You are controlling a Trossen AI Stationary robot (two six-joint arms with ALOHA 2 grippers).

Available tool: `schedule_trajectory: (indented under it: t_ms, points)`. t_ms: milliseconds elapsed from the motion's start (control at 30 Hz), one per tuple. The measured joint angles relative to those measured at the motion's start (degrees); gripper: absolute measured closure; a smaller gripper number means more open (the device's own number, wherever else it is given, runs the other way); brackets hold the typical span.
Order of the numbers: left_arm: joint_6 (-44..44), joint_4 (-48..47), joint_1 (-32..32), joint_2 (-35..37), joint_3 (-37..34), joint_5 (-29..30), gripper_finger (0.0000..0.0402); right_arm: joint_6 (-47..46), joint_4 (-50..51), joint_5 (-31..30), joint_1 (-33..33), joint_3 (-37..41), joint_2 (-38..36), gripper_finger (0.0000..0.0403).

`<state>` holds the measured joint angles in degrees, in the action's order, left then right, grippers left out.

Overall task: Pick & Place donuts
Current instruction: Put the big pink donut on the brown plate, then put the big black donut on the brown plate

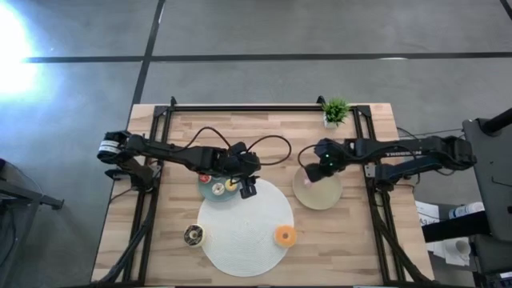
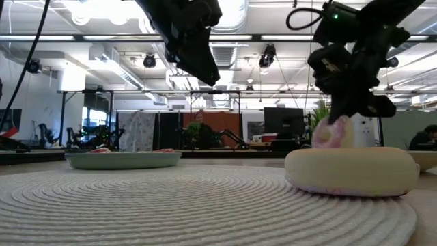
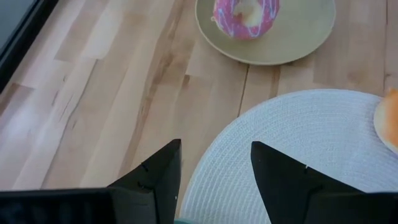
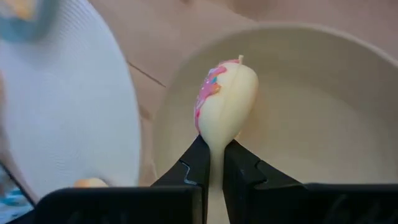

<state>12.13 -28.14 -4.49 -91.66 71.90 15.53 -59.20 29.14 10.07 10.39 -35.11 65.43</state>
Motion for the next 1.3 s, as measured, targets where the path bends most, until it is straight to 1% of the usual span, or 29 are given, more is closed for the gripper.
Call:
schedule_trajectory:
  t_ms: [133, 300, 433, 567, 733, 833, 933, 1033, 1133, 1233, 1300]
  points:
    - [0.3, -0.3, 0.0, 0.0, 0.0, 0.0, 0.0234, 0.3, -3.5, 0.0, 0.0, 0.0, -0.6, 0.0385]
    - [0.4, -0.3, 0.0, 0.0, 0.0, 0.2, 0.0234, 0.7, -3.0, -0.2, 0.0, 1.7, 0.2, 0.0385]
    - [1.1, -0.3, 0.0, 0.0, 0.0, 0.3, 0.0234, -1.4, -2.9, -1.5, 0.0, 3.4, 0.3, 0.0378]
    - [1.4, -0.4, 0.0, 0.0, 0.0, 1.2, 0.0234, -2.0, -2.5, -2.6, 0.0, 3.4, 0.3, 0.0354]
    - [1.6, -0.6, 0.0, 0.0, 0.0, 1.2, 0.0234, -0.7, -1.2, -4.5, 0.0, 2.9, 0.3, 0.0308]
    - [1.9, -0.6, 0.0, 0.0, 0.0, 1.2, 0.0234, -0.4, 3.1, -7.0, 0.0, 2.6, 0.3, 0.0284]
    - [2.1, -0.7, 0.0, 0.0, 0.0, 1.2, 0.0234, -0.3, 9.3, -11.2, 0.0, 1.5, 0.3, 0.0264]
    - [2.6, -1.1, 0.0, 0.0, 0.0, 1.2, 0.0234, 2.0, 12.9, -14.7, 0.0, 0.1, 0.3, 0.0251]
    - [2.8, -3.3, -0.3, 0.0, 0.0, 1.2, 0.0234, 5.0, 14.2, -17.6, 0.0, -2.0, 0.3, 0.0242]
    - [2.3, -9.4, -1.4, 0.2, 0.0, 1.2, 0.0234, 9.5, 14.1, -19.6, -0.2, -4.5, 0.3, 0.0236]
    - [1.4, -14.1, -3.0, 0.7, 0.0, 1.1, 0.0234, 15.2, 13.0, -20.1, -0.9, -6.4, 0.2, 0.0234]
